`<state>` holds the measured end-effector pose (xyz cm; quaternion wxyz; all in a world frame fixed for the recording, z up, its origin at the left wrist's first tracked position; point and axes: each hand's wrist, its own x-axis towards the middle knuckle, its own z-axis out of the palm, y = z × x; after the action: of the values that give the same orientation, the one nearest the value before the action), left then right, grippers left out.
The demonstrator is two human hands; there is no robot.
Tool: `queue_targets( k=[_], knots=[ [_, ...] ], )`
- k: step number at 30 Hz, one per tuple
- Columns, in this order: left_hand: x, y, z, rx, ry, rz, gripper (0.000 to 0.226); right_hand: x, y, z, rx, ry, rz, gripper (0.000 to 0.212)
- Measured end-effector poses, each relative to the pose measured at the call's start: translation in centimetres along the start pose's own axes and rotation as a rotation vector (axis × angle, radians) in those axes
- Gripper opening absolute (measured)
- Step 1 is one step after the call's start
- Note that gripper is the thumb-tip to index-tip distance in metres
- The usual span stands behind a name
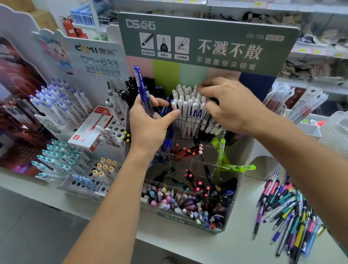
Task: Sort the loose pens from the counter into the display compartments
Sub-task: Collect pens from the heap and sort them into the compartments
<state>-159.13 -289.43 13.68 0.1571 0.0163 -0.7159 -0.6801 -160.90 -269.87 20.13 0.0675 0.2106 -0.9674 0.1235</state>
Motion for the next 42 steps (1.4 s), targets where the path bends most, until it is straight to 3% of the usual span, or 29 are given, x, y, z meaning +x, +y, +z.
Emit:
queue_targets(
  k=[2, 6, 7, 10, 14, 16, 19, 22, 23, 25, 28, 33, 38, 42],
  knots=[
    [-0.9, 0.9, 0.0, -0.134, -0.053, -0.104, 0.038, -0.2, 0.3, -0.2, 0.001, -0.035, 0.042, 0.045],
    [-4.0, 2.9, -0.1, -0.756, -0.484, -0.439, 0.004, -0.6, 0.6, -0.5, 0.008, -0.058, 0.051, 0.045],
    [-4.8, 3.1, 0.0, -0.815, -0.544, -0.479, 0.014, -1.1, 0.5, -0.6, 0.066, 0.005, 0.055, 0.044],
    [-6.6, 2.9, 0.6, -0.813, -0.62, -0.525, 0.032, -3.9, -0.9, -1.2, 0.428, 0.293, 0.128, 0.03],
    [-8.8, 2.0, 1.6, -0.599, -0.733, -0.558, 0.038, -8.3, -2.9, -0.3, 1.093, 0.15, 0.278, 0.013],
    [-10.0, 1.3, 2.0, -0.45, -0.781, -0.48, 0.032, -9.6, -2.5, 1.3, 1.237, 0.137, 0.367, 0.014],
    [-11.6, 0.0, 1.9, -0.203, -0.706, -0.415, 0.015, -11.1, -1.3, 2.6, 1.184, 0.167, 0.348, 0.012],
    [-12.8, -2.1, 0.7, 0.042, -0.576, -0.42, 0.019, -13.0, -0.4, 2.8, 1.278, 0.402, 0.402, 0.01],
    [-13.2, -2.9, 0.3, 0.025, -0.48, -0.495, 0.024, -13.6, -0.1, 3.0, 1.217, 0.487, 0.401, 0.01],
    [-13.8, -3.9, -0.3, -0.224, -0.279, -0.704, 0.032, -15.0, 0.5, 3.8, 1.052, 0.57, 0.36, 0.012],
    [-14.6, -4.7, -0.4, -0.563, -0.133, -0.774, 0.032, -16.8, 1.1, 5.8, 0.78, 0.528, 0.296, 0.012],
    [-15.1, -4.9, 0.6, -0.764, -0.063, -0.78, 0.032, -17.5, 0.5, 9.9, 0.406, 0.345, 0.206, 0.008],
    [-14.9, -4.7, 1.5, -0.591, -0.073, -0.711, 0.025, -17.8, 0.5, 11.9, 0.354, 0.393, 0.257, 0.02],
    [-15.0, -5.0, 1.9, -0.36, -0.037, -0.593, 0.02, -17.4, 0.7, 12.9, 0.254, 0.377, 0.204, 0.014]
  ],
)
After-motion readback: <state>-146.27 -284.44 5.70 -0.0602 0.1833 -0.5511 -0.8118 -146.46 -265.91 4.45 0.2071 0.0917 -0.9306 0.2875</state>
